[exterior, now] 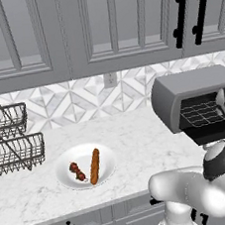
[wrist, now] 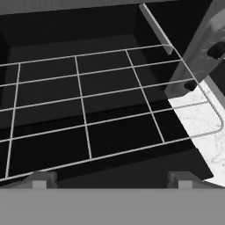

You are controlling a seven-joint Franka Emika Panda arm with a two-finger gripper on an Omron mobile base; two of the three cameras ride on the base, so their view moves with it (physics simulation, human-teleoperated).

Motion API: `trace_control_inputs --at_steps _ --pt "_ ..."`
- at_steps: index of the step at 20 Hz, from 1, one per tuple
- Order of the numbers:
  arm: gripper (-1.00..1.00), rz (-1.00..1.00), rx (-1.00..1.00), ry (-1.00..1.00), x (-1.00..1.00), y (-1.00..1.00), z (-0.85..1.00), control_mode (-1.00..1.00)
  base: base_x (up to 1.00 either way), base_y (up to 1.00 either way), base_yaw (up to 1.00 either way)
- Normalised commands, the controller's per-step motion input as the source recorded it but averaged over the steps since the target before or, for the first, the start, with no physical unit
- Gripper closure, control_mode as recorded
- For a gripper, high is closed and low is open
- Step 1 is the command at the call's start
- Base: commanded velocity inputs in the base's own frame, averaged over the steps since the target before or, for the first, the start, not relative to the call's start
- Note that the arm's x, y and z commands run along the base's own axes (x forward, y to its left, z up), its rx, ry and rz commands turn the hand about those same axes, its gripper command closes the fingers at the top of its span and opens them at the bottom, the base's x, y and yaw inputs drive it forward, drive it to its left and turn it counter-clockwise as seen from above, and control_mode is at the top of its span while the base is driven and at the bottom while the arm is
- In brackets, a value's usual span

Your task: Pick up the kebab skewer and baguette bread, and place them inside the toaster oven. Close the toaster oven door and start by setting the timer.

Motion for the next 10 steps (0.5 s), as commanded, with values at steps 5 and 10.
trace_control_inputs --at_steps 5,10 --pt "-1.0 -0.01 -0.05 0.11 0.11 0.96 0.39 -1.0 0.0 0.0 0.0" --pt "-1.0 0.0 -0.03 0.12 0.09 1.0 0.12 -1.0 0.0 0.0 0.0"
